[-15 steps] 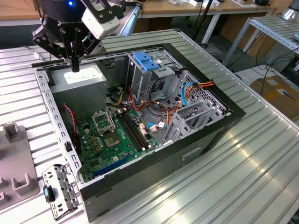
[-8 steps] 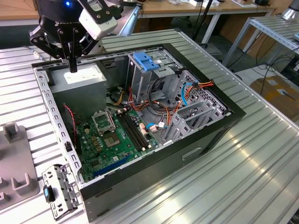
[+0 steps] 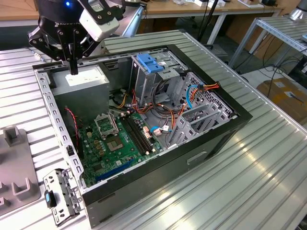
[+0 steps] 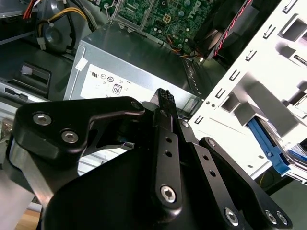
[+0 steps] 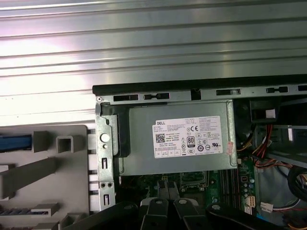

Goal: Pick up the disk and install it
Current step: 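Reach for the disk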

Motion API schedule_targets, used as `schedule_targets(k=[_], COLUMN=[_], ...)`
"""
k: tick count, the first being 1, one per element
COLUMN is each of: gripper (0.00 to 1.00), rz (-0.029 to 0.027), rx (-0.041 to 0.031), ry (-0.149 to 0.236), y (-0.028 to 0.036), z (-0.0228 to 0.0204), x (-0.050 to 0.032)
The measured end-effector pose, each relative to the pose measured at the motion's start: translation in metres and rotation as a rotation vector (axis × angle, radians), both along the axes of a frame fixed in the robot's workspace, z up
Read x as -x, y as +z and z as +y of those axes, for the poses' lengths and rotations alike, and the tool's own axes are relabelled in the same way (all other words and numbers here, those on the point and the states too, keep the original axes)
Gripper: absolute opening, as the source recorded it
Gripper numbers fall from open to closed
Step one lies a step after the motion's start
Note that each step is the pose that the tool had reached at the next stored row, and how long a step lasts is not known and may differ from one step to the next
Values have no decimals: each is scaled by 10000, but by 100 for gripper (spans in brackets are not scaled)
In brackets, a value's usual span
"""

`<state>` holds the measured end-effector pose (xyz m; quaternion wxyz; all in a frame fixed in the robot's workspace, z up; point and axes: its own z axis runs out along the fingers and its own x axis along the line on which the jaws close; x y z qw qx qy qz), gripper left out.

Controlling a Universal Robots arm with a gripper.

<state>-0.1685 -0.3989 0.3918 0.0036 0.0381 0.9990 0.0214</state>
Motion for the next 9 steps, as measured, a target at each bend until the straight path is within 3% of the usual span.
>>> schedule_targets(k=[9], gripper=[11], rz=[52], rx=[0], ry=[0], y=[-3], z=[0], x=[33])
